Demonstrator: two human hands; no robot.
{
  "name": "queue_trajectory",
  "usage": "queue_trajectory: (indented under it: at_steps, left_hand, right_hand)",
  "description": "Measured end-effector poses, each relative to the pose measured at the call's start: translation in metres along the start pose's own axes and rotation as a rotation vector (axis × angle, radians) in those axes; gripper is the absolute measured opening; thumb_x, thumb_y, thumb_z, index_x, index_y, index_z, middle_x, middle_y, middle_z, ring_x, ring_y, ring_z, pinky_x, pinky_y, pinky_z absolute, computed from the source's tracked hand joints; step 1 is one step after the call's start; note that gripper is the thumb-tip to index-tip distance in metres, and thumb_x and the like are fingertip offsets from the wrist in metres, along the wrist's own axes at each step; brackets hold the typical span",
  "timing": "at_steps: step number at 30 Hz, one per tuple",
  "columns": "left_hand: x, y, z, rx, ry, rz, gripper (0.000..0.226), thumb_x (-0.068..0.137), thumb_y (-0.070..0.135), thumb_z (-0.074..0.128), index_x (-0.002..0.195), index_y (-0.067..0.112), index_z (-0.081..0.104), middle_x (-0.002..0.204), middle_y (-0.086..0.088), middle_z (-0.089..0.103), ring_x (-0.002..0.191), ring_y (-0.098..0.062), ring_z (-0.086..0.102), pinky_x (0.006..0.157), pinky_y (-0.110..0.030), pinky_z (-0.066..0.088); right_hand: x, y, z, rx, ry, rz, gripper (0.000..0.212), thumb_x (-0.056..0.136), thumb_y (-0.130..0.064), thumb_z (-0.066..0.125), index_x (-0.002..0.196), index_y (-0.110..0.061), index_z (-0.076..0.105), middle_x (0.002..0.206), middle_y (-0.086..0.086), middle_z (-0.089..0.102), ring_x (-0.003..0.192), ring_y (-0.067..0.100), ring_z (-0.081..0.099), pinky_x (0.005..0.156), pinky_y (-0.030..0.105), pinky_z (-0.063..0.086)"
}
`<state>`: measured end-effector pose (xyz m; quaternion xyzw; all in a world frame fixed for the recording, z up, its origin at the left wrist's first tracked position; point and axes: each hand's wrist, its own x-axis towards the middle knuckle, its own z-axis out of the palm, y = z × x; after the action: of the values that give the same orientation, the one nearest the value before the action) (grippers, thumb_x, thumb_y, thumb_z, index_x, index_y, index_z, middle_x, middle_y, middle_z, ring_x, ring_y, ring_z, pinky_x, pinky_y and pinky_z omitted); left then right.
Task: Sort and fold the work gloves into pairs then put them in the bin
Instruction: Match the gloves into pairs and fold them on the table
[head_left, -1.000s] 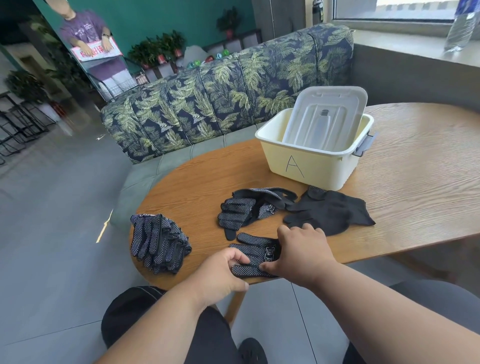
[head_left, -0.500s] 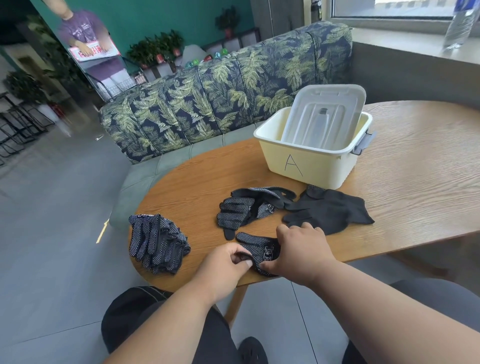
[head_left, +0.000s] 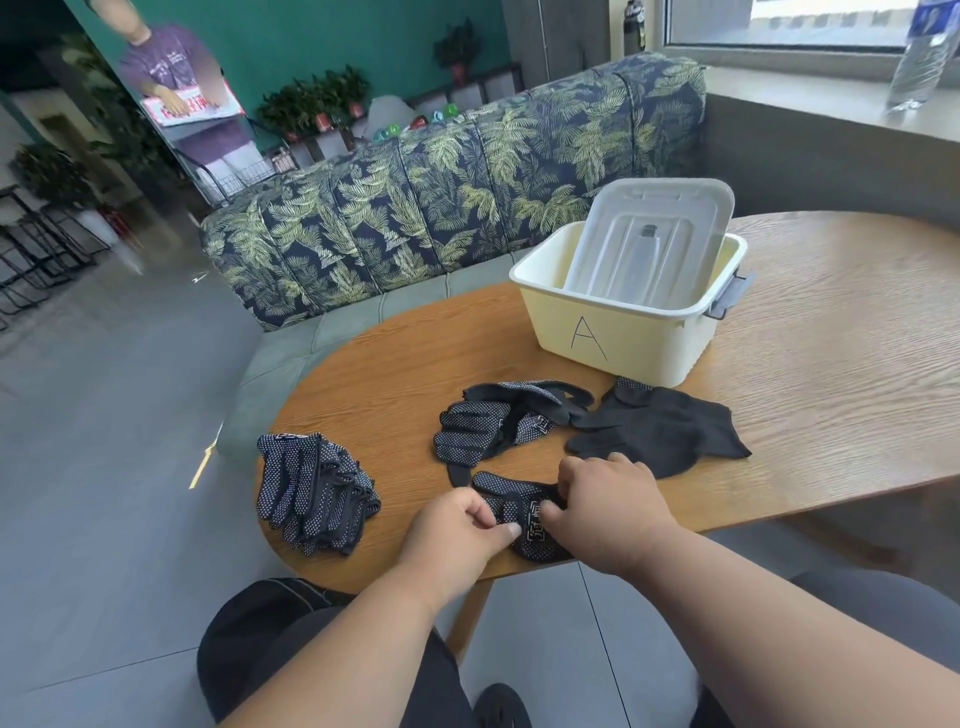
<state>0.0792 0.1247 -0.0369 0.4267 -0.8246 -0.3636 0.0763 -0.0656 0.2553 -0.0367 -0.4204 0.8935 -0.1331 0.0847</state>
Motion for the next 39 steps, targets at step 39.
queue_trajectory:
  at_steps: [39]
  left_hand:
    - [-0.028,0.015,0.046,0.508,0.127,0.335,0.045,0.086,0.058,0.032,0.118,0.041,0.06,0.108,0.014,0.052,0.109,-0.021,0.047,0.093,-0.042,0.042]
  right_hand:
    - [0.012,0.014,-0.01,1.191,-0.28,0.301,0.02,0.09,-0.027,0.073,0.107,-0.018,0.068,0.078,0.001,0.065,0.06,0.021,0.057,0.052,0.026,0.044]
